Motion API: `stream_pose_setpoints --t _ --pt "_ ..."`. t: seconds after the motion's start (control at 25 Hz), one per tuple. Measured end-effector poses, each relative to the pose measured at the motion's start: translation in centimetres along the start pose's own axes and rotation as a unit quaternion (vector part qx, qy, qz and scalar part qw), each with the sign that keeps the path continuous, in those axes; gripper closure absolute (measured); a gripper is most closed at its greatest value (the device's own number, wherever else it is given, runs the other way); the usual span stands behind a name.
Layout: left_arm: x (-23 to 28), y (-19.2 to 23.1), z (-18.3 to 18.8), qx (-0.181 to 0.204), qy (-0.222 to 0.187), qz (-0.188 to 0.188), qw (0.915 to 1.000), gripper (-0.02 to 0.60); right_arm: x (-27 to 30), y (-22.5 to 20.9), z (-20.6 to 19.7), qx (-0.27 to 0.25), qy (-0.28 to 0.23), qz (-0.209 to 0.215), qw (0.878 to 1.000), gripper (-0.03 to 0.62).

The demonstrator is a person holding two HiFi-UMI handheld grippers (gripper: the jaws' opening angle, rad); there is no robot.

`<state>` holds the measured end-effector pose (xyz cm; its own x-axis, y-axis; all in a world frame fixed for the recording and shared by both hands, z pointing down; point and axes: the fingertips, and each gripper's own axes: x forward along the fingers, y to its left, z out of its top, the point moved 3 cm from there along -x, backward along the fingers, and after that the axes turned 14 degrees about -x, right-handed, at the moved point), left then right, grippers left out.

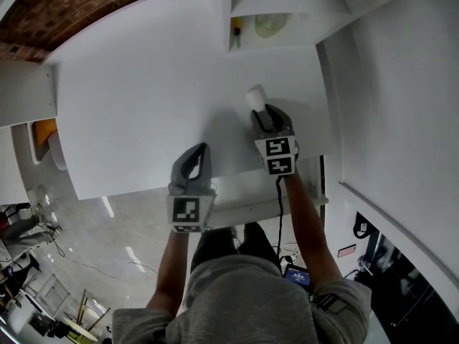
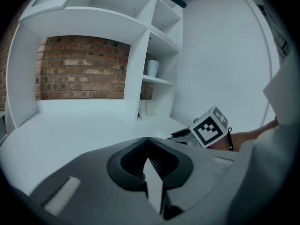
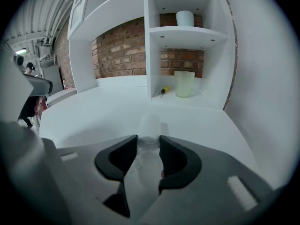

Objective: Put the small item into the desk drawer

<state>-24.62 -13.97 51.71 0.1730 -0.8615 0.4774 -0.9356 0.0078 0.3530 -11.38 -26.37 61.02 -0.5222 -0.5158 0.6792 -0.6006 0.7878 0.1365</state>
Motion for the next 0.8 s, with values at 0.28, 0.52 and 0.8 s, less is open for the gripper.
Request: stream_pose_setpoints --t 0.28,0.52,0.8 --pt "-0.9 -0.6 0.6 0.007 -0.007 -0.001 1.0000 0.569 -1.7 -0.4 0.9 -0.001 -0.019 -0.013 1.000 0.444" --pt "-2.3 -2.0 1.3 0.020 -0.026 -0.005 0.9994 0.569 -4.9 -0.9 2.5 -0.008 -0.047 -0.030 0.998 0.444" --pt "-4.5 -4.5 2.1 0.036 -0.046 -0.016 0.9981 0.569 -10.5 -1.4 4.4 -0.012 -0.088 -0.053 0.995 0.444"
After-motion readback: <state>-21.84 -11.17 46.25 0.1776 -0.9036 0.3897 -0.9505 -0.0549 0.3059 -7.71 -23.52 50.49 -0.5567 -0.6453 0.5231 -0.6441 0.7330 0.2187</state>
